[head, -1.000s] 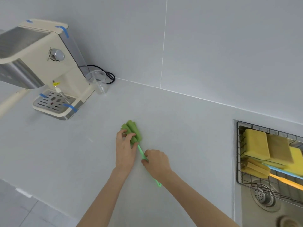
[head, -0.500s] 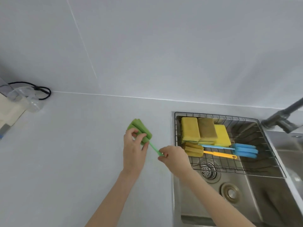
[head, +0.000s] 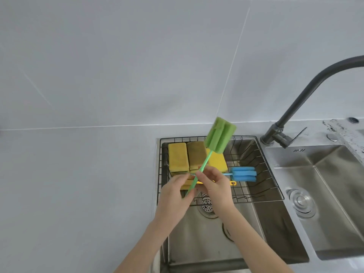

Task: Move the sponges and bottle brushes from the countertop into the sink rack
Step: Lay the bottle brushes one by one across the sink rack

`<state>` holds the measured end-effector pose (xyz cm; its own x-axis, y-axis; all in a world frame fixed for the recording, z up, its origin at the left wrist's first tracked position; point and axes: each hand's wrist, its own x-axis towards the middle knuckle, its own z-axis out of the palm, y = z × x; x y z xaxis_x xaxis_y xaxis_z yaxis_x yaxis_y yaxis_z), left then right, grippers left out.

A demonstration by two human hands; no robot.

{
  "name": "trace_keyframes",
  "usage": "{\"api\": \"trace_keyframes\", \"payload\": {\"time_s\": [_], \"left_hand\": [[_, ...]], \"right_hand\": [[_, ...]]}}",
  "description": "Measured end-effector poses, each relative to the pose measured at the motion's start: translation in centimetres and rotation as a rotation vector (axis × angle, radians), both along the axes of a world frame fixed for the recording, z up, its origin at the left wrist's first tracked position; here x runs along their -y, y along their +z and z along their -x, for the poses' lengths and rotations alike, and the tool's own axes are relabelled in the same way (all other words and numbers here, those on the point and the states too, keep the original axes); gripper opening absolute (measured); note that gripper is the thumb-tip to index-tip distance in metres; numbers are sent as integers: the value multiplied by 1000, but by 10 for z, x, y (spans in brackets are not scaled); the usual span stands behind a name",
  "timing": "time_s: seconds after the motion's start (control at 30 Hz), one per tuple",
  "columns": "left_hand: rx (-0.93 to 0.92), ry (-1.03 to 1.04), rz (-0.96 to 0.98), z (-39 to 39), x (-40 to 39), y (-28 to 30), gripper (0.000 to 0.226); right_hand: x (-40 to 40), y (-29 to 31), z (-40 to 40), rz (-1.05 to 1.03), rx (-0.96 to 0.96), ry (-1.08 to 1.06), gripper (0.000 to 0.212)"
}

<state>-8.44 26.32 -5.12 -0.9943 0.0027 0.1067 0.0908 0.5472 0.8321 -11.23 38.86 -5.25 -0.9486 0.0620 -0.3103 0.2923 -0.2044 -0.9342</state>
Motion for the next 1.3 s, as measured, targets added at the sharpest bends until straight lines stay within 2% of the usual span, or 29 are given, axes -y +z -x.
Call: {"api": "trace_keyframes", "payload": {"time_s": [0.13,0.23,0.33,0.4,0.43,0.5,0.57,0.6,0.7,0.77,1.0,1.3], "left_hand": [[141,-8,17,3,-11,-11,24],[207,-45,129,13,-13,-15,22],[257,-69,284,29,-9,-20,23],[259,-72,397,39,-6,-22,25],[252,-76,454,44,-5,-23,25],[238,-92,535,51,-4,-25,27],[229,-117,590,55,-5,-28,27],[228,-134,618,56,-7,-31,26],[231,-185,676,57,-15,-41,26],[247,-224,694,59,-21,-48,27],[310,-316,697,65,-39,-68,20],[293,-441,697,72,-57,-82,16]], "right_hand": [[-14,-9,1,132,23,-56,11],[-25,-13,1,27,28,2,7],[-45,-4,4,-415,64,303,14],[-62,10,6,-649,8,529,15],[-70,17,7,-699,-76,565,13],[-86,28,11,-850,-343,484,15],[-104,29,22,-1128,-614,472,28],[-113,26,28,-1258,-637,550,41],[-135,3,44,-1517,-457,845,69],[-142,-14,46,-1525,-397,888,66],[-158,-45,44,-1413,-298,807,29],[-169,-64,56,-1385,-176,814,21]]}}
